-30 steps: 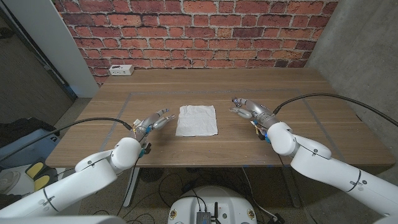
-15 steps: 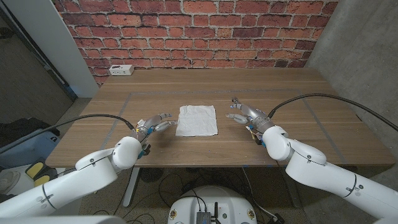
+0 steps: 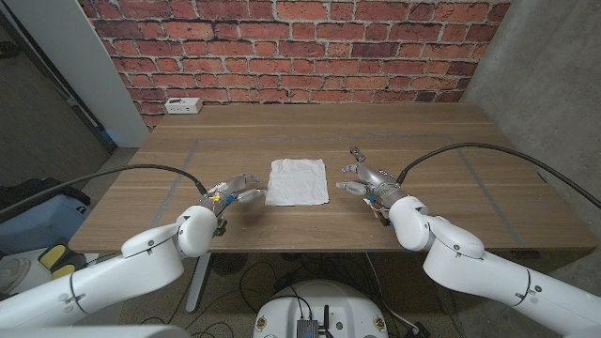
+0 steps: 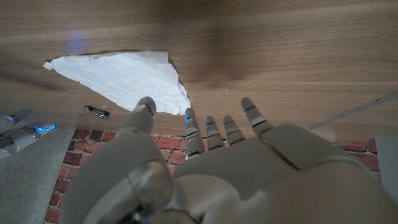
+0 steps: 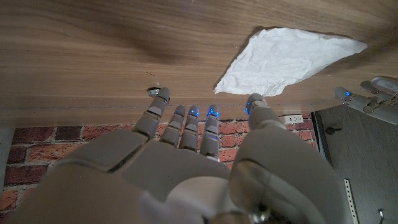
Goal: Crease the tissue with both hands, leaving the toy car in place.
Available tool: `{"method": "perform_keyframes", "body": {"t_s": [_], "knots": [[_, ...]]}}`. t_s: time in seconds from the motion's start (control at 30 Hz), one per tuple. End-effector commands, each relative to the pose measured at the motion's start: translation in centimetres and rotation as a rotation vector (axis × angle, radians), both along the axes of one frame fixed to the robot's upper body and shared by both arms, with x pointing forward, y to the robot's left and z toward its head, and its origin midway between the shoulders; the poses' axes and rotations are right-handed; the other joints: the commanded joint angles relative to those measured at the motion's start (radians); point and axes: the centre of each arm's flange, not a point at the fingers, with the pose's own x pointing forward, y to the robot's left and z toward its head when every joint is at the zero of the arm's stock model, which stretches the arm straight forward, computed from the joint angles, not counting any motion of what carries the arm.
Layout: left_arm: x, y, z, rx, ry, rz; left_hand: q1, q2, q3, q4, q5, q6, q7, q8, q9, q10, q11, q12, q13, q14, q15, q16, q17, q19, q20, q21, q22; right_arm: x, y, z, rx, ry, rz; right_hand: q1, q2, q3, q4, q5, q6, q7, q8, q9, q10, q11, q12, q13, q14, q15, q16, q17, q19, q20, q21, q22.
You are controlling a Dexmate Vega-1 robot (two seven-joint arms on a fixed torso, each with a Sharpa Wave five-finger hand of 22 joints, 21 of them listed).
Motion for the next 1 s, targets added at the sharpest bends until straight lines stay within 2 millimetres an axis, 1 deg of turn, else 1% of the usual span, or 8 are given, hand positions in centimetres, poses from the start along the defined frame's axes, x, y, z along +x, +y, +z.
{"method": "perform_keyframes", "body": {"t_s": [0.03, 0.27, 0.37, 0.4, 0.5, 0.67, 0.87, 1.0], "knots": [[-0.6, -0.7, 0.5, 0.131, -0.033, 0.077, 0.036, -0.01, 0.009, -0.001, 0.01, 0.029, -0.004, 0.009, 0.002, 0.004, -0.009, -0.004, 0.003, 0.009, 0.003, 0.0, 0.003, 0.016, 0.002, -0.007, 0.002, -0.8, 1.6, -0.8, -0.062, -0.012, -0.004, 0.03, -0.012, 0.005, -0.006, 0.004, 0.021, -0.002, 0.01, 0.003, 0.023, 0.001, 0.005, 0.003, 0.015, -0.005, 0.003, 0.002, 0.018, 0.001, 0.005, 0.005], [-0.7, -1.2, 0.7, 0.196, -0.051, 0.121, 0.11, -0.033, 0.018, -0.002, 0.016, 0.083, -0.014, 0.016, 0.003, 0.004, -0.018, -0.007, 0.003, 0.008, 0.005, -0.002, 0.003, 0.032, -0.001, -0.021, 0.002, -0.9, 2.2, -1.0, -0.094, -0.024, -0.007, 0.102, -0.046, 0.016, -0.012, 0.017, 0.045, -0.011, 0.011, 0.003, 0.028, -0.02, -0.002, 0.003, 0.024, -0.019, -0.003, 0.003, 0.033, -0.006, 0.003, 0.004], [-0.8, -1.4, 0.8, 0.221, -0.061, 0.139, 0.159, -0.046, 0.023, -0.001, 0.019, 0.109, -0.042, 0.017, 0.004, 0.005, -0.023, -0.008, 0.003, 0.009, 0.007, -0.001, 0.003, 0.041, -0.002, -0.031, 0.002, -0.9, 2.4, -0.9, -0.106, -0.03, -0.005, 0.168, -0.069, 0.025, -0.012, 0.028, 0.057, -0.019, 0.009, 0.004, 0.031, -0.041, -0.007, 0.004, 0.027, -0.027, -0.008, 0.004, 0.039, -0.011, 0.0, 0.005], [-0.8, -1.5, 0.8, 0.228, -0.064, 0.144, 0.187, -0.053, 0.025, 0.0, 0.021, 0.122, -0.072, 0.017, 0.004, 0.007, -0.023, -0.009, 0.003, 0.009, 0.008, -0.002, 0.003, 0.048, -0.002, -0.036, 0.003, -0.9, 2.5, -0.9, -0.11, -0.031, -0.004, 0.18, -0.073, 0.026, -0.011, 0.029, 0.064, -0.025, 0.011, 0.004, 0.031, -0.042, -0.008, 0.004, 0.026, -0.029, -0.009, 0.004, 0.043, -0.014, 0.0, 0.005], [-0.8, -1.7, 0.9, 0.254, -0.072, 0.162, 0.239, -0.064, 0.026, 0.002, 0.021, 0.16, -0.115, 0.02, 0.005, 0.015, -0.023, -0.008, 0.003, 0.011, 0.011, -0.002, 0.003, 0.059, -0.004, -0.045, 0.003, -0.7, 2.7, -1.0, -0.116, -0.03, 0.007, 0.216, -0.084, 0.029, -0.01, 0.035, 0.075, -0.04, 0.01, 0.005, 0.031, -0.05, -0.011, 0.004, 0.026, -0.036, -0.012, 0.005, 0.045, -0.023, -0.002, 0.005], [-0.7, -2.0, 1.0, 0.28, -0.076, 0.179, 0.275, -0.069, 0.025, 0.005, 0.021, 0.19, -0.127, 0.021, 0.005, 0.02, -0.03, -0.008, 0.003, 0.013, 0.007, -0.002, 0.003, 0.066, -0.005, -0.054, 0.003, -0.5, 3.0, -1.1, -0.124, -0.025, 0.027, 0.285, -0.105, 0.025, -0.002, 0.044, 0.109, -0.089, 0.011, 0.005, 0.028, -0.082, -0.017, 0.004, 0.023, -0.048, -0.015, 0.007, 0.045, -0.037, -0.007, 0.006], [-0.6, -2.2, 1.1, 0.307, -0.068, 0.191, 0.321, -0.075, 0.02, 0.009, 0.022, 0.254, -0.129, 0.031, 0.007, 0.03, -0.037, -0.007, 0.002, 0.012, 0.007, -0.003, 0.003, 0.07, -0.006, -0.068, 0.003, -0.1, 3.5, -1.1, -0.138, -0.005, 0.044, 0.325, -0.118, 0.011, 0.007, 0.049, 0.122, -0.148, 0.004, 0.006, 0.015, -0.103, -0.024, 0.004, 0.007, -0.064, -0.02, 0.01, 0.036, -0.059, -0.014, 0.008], [-0.3, -2.4, 1.3, 0.327, -0.044, 0.187, 0.341, -0.086, 0.011, 0.01, 0.023, 0.27, -0.132, 0.028, 0.007, 0.026, -0.03, -0.01, 0.003, 0.002, 0.011, -0.006, 0.003, 0.066, -0.003, -0.078, 0.003, 0.1, 3.7, -1.1, -0.136, 0.009, 0.052, 0.344, -0.121, 0.002, 0.011, 0.052, 0.123, -0.17, -0.001, 0.007, -0.001, -0.12, -0.029, 0.005, -0.012, -0.073, -0.025, 0.012, 0.026, -0.074, -0.018, 0.008]]}}
